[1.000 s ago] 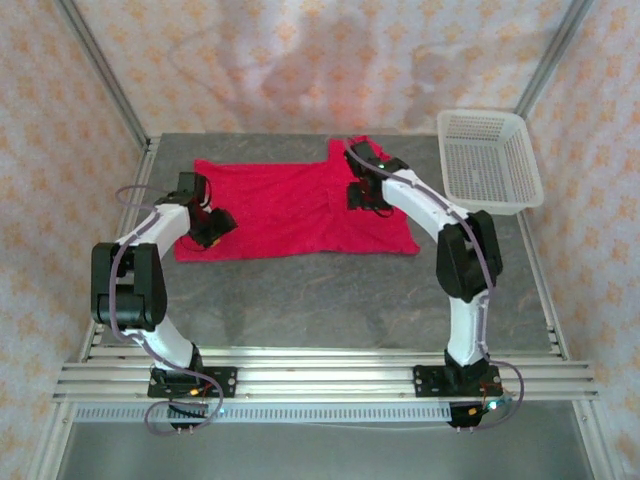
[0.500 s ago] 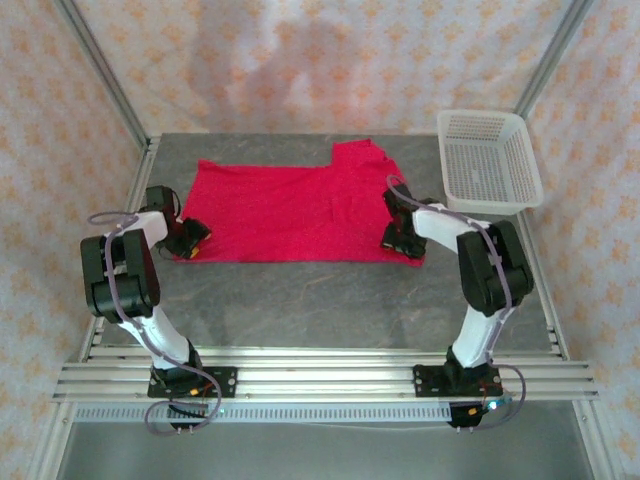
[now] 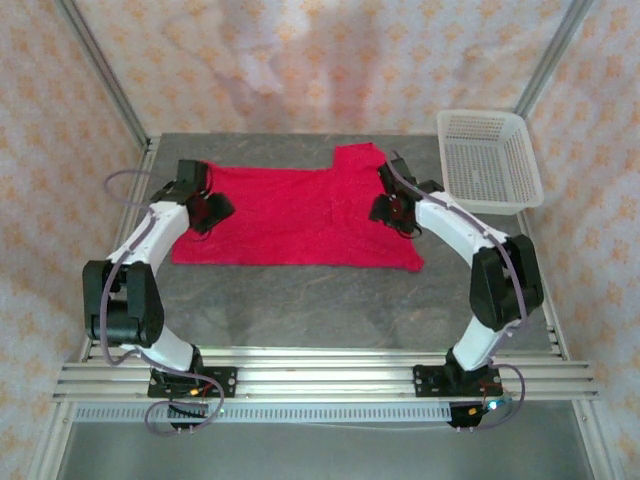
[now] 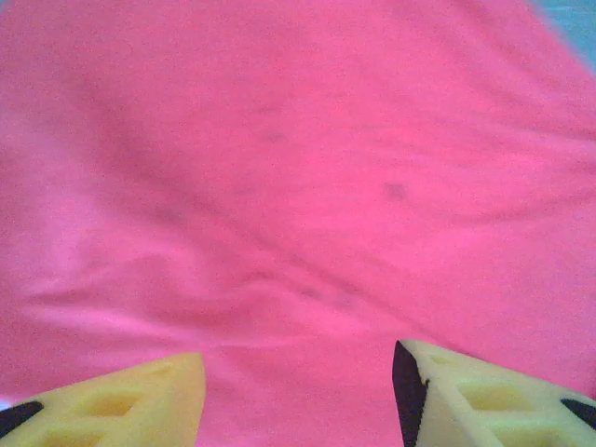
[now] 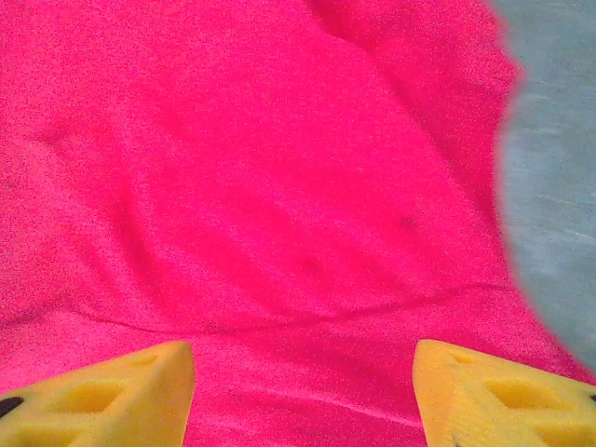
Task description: Fold the inside-out t-shirt
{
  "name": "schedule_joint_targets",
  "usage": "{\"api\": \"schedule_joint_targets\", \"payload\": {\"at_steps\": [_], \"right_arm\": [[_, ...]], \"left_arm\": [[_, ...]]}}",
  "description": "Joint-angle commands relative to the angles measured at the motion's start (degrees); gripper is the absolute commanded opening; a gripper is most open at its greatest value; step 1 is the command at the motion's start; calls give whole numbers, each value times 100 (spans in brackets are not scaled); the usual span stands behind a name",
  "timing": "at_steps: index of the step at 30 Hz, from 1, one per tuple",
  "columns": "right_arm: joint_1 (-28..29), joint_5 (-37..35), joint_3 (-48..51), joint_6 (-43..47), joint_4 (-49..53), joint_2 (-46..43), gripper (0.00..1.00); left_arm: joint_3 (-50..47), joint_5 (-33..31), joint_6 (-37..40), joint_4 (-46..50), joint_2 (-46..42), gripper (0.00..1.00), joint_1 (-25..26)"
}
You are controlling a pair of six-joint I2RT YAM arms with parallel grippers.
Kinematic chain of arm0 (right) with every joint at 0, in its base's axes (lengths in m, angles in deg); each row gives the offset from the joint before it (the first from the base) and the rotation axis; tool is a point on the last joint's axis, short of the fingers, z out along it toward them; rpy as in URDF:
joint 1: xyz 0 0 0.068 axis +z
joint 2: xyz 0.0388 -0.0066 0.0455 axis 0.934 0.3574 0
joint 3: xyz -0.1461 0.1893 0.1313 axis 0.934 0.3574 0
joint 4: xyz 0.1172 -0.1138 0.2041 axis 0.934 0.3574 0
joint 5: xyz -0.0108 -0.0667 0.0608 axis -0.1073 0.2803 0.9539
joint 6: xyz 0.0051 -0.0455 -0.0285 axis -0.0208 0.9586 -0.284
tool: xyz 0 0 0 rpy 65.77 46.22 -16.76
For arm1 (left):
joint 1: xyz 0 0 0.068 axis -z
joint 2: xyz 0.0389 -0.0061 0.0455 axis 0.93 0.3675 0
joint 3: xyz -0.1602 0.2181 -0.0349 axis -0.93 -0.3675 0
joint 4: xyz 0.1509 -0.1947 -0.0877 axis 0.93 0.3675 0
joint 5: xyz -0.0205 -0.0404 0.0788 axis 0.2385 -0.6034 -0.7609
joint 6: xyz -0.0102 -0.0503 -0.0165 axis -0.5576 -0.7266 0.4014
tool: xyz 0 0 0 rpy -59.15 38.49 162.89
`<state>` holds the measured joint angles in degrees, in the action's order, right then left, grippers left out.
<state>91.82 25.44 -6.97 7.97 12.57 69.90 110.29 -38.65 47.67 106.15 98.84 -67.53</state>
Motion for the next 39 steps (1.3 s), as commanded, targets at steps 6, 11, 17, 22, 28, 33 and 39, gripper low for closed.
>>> {"api": "schedule_joint_targets", "payload": {"at_steps": [6,11,17,22,28,33,39], "right_arm": [[9,606,-489,-452,-339,1301,64],[12,577,402,-479,-365,1091,64],[22,549,1838,-439,-328,462,64],[45,364,2895,-418,-115,-387,64],[48,373,2749,-227,164,-1195,65],[11,111,1213,131,412,-1027,67],[-404,-869,-483,659,468,155,67]], "left_arm": [[299,428,-32,-54,1334,56,103],[-598,354,-32,-444,1195,56,4],[-1744,265,9,-525,565,56,-355],[-2497,376,-44,-342,-216,56,-387],[-2326,313,-27,123,-1047,57,-354],[-925,-38,240,770,-762,59,-372],[893,-54,427,872,614,59,-442]]}}
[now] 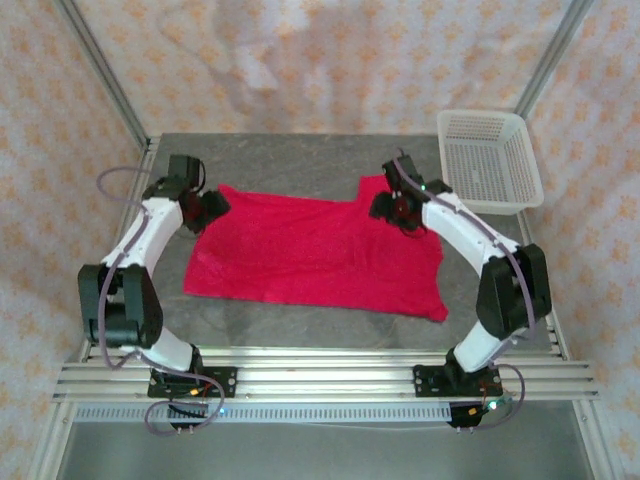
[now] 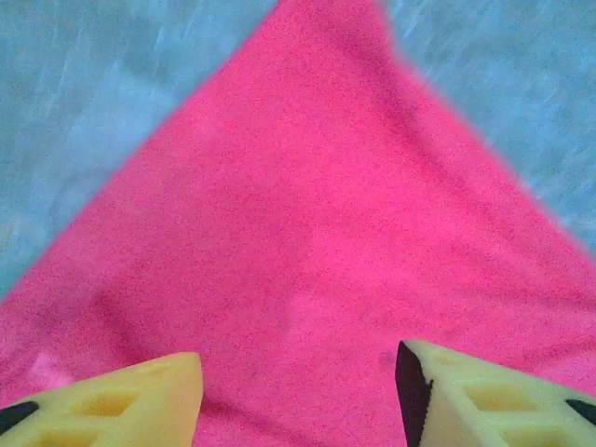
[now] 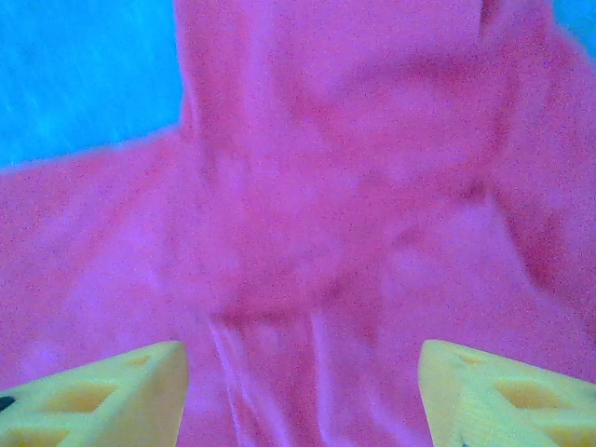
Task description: Fold the inside-out t-shirt
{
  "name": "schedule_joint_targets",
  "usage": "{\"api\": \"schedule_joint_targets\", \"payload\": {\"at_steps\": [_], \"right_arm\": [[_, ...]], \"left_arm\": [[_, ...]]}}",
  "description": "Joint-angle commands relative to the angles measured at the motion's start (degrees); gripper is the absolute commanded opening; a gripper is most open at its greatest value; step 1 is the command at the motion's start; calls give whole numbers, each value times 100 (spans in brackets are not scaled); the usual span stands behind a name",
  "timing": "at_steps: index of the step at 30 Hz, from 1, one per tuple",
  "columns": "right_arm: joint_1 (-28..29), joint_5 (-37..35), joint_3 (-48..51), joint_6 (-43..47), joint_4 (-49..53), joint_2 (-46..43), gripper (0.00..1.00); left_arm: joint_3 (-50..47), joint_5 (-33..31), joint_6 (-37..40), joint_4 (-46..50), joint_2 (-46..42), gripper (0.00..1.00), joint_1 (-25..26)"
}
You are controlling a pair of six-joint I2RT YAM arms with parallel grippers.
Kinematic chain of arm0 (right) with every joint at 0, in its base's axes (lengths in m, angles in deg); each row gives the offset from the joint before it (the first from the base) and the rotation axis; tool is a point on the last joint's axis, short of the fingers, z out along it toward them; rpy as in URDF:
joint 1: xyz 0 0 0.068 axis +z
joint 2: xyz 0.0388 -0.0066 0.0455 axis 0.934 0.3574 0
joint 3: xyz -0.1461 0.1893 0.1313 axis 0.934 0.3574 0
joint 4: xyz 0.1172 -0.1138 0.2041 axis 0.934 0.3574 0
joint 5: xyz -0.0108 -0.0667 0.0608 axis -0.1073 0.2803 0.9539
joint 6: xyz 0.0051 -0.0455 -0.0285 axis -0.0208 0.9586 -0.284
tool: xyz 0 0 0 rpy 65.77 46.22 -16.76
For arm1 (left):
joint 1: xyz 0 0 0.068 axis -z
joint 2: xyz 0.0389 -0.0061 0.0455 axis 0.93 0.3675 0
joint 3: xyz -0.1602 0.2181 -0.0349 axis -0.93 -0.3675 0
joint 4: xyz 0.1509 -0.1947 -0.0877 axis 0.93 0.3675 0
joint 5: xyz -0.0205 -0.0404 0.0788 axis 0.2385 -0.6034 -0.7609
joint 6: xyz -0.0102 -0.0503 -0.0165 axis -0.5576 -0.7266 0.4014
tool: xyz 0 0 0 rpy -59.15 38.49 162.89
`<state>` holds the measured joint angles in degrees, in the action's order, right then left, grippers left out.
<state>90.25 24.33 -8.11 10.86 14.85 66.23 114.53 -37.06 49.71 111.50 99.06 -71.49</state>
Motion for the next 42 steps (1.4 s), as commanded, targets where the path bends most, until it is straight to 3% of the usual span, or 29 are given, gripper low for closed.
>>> {"api": "schedule_joint_targets", "payload": {"at_steps": [1,9,20,25,28,30,35,42], "right_arm": [[-338,-847,-652,417,222,779,67],[-735,-1273,-2943,468,801,2791,67],[-915,-885,-5265,855,1387,4668,67],[-915,-705,-5770,877,1618,5156,64],[-916,-553,-5704,893,1542,5209,54],[-915,-448,-5642,943,1445,5205,39],[-915,-414,-5834,1165,1341,5149,2],[-910,-302,-6165,1504,1409,4565,0]], "left_arm": [[791,-240,232,367,908,59,-47],[2968,-405,440,1015,2873,58,-90],[3840,-338,461,1122,3950,59,-146],[4106,-275,415,1113,4266,59,-152],[4274,-245,404,1147,4447,52,-152],[4368,-272,406,1199,4518,34,-152],[4564,-350,420,1320,4496,16,-161],[4737,-458,533,1667,4095,13,-166]]}}
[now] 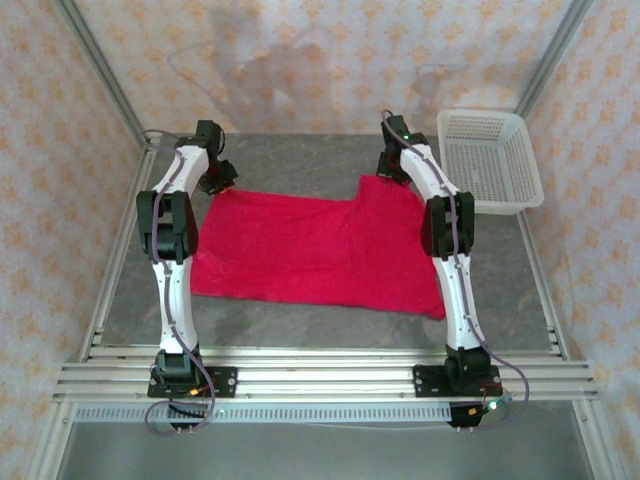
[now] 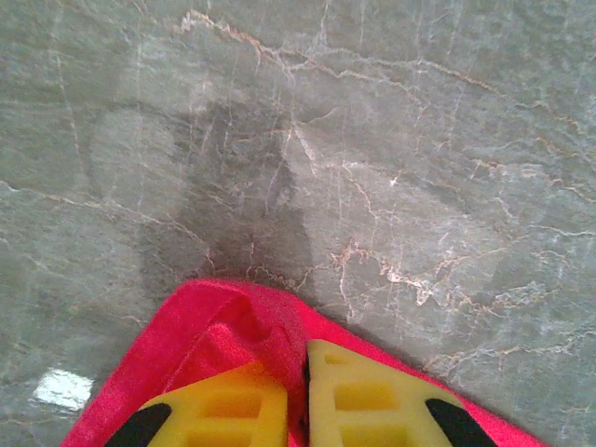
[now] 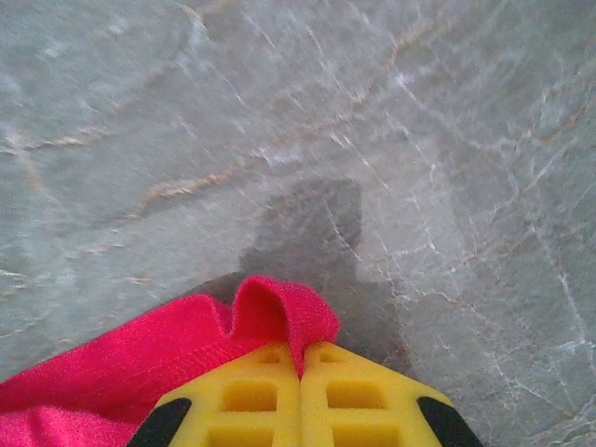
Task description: Fold the inside-out t-shirt
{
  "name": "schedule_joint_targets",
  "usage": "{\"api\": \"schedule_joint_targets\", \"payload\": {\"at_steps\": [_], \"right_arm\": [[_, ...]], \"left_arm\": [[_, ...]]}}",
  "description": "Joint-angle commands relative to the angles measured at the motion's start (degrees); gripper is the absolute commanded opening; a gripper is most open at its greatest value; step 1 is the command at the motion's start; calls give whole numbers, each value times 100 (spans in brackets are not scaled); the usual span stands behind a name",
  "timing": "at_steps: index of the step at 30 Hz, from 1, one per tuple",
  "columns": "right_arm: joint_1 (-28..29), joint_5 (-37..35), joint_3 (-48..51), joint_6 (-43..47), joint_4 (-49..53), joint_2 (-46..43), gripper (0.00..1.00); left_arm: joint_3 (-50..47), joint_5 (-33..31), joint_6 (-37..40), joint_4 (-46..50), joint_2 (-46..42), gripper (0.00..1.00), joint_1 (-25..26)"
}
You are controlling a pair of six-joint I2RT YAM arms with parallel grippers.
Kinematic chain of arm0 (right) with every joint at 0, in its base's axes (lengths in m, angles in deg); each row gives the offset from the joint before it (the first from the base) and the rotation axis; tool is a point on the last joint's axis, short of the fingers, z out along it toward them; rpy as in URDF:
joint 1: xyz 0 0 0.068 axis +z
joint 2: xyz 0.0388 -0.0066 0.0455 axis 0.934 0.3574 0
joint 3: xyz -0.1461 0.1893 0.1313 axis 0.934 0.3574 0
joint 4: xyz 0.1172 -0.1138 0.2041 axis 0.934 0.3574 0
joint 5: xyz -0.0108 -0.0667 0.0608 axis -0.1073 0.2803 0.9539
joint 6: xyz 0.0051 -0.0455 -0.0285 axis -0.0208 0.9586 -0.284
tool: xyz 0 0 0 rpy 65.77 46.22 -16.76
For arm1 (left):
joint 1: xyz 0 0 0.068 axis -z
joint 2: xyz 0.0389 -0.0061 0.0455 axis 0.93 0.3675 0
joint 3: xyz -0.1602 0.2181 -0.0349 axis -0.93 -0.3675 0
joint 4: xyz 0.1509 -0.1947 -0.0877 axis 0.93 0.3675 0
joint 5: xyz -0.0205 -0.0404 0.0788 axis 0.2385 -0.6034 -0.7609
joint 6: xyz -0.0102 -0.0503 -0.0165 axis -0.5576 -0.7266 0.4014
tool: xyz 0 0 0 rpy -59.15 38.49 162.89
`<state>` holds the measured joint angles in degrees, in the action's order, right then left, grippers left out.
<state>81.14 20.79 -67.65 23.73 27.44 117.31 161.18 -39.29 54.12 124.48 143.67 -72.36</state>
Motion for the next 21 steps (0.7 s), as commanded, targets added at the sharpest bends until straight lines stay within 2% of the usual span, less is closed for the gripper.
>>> {"api": "schedule_joint_targets", "payload": {"at_steps": [1,5,12,21], "right_arm": [[20,65,-121,226,153,-710,0],[190,144,1132,363,-234,-1795,0],[557,197,4326,257,-1377,-4181,0],[836,267,7179,-241,-1876,-6606,3]], "left_arm": [[-32,-234,75,341,-504,13,-77],[-789,-198,10,44,-1262,13,-74],[-2477,-77,-86,-428,-2719,13,-115],[-4735,-61,-170,-949,-4382,14,-306]]}}
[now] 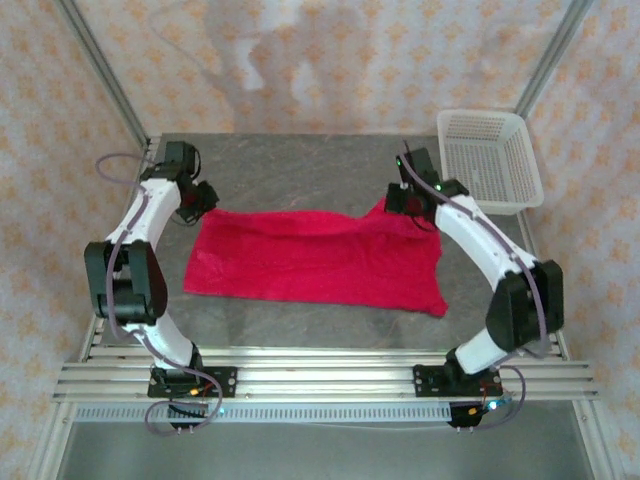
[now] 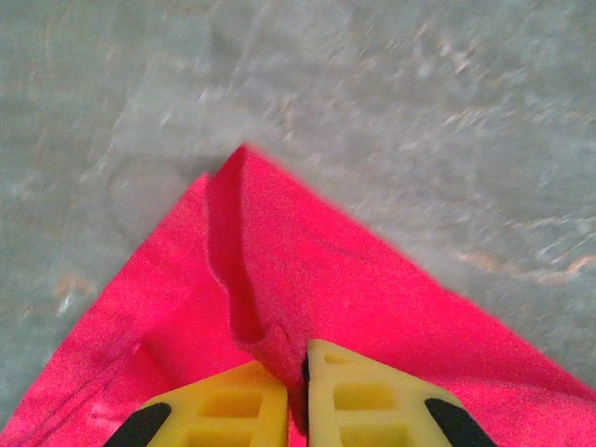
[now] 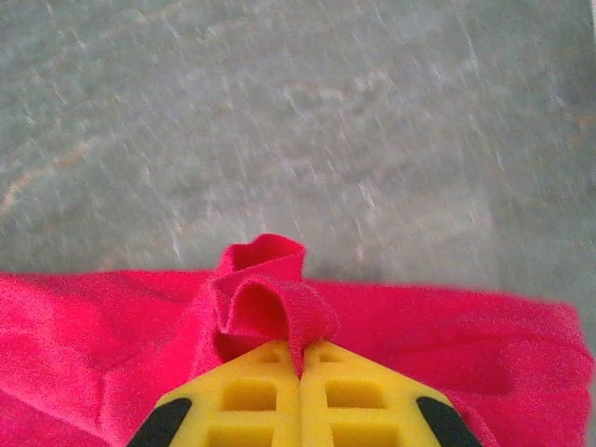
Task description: Fold the inside-out t-shirt
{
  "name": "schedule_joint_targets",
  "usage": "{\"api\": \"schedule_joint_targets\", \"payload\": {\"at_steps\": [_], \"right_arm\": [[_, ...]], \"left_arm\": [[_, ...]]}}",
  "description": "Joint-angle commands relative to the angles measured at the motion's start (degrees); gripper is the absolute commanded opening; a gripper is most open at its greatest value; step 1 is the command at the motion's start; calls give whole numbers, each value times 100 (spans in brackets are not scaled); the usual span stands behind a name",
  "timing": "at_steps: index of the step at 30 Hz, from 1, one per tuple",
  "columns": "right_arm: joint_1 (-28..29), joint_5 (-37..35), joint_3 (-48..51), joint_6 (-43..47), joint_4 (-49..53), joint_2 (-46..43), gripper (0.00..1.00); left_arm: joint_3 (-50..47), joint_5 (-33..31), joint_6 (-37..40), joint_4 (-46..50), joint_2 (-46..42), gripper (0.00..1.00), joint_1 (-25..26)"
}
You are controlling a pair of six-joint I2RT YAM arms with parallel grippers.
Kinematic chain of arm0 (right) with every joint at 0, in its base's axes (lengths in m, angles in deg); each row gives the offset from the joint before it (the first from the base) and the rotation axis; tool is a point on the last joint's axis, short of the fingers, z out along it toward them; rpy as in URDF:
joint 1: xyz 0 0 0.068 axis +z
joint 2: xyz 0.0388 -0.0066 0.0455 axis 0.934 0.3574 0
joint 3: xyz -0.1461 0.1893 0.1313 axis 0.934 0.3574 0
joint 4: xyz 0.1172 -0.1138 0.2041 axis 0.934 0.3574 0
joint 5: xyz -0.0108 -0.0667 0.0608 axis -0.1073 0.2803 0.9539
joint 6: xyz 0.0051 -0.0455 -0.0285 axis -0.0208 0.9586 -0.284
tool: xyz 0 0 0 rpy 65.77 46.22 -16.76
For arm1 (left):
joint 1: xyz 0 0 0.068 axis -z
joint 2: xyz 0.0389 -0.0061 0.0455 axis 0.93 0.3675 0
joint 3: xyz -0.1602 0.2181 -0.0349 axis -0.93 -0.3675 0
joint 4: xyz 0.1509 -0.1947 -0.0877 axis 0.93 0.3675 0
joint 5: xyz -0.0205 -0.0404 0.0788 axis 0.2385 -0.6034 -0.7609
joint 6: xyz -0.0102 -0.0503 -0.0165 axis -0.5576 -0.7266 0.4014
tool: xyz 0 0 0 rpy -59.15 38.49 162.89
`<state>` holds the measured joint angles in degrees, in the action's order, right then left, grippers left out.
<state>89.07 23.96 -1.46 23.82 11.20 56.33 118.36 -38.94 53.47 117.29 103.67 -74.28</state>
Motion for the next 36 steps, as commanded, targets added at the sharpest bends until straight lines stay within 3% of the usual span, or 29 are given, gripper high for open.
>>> {"api": "schedule_joint_targets", "payload": {"at_steps": [1,11,13,15,20,28,36], "right_arm": [[47,-51,789,-284,-274,-679,3],[55,332,2546,-923,-871,-1417,8],[70,432,2822,-1096,-1025,-1489,16],[66,460,2960,-1178,-976,-1554,33],[69,51,2697,-1079,-438,-1803,49],[109,293,1986,-1117,-481,-806,50],[275,14,1472,-939,-95,165,50]], "left_arm": [[-629,-97,-120,-276,-511,15,-146],[-1888,81,-213,-780,-814,16,-178],[-2050,17,-224,-833,-887,20,-178],[-2136,-40,-224,-838,-966,28,-179],[-2086,-173,-258,-736,-1258,38,-73],[-2049,-177,-616,-884,-1379,41,708],[-2212,-123,-690,-1057,-1174,41,782]]}}
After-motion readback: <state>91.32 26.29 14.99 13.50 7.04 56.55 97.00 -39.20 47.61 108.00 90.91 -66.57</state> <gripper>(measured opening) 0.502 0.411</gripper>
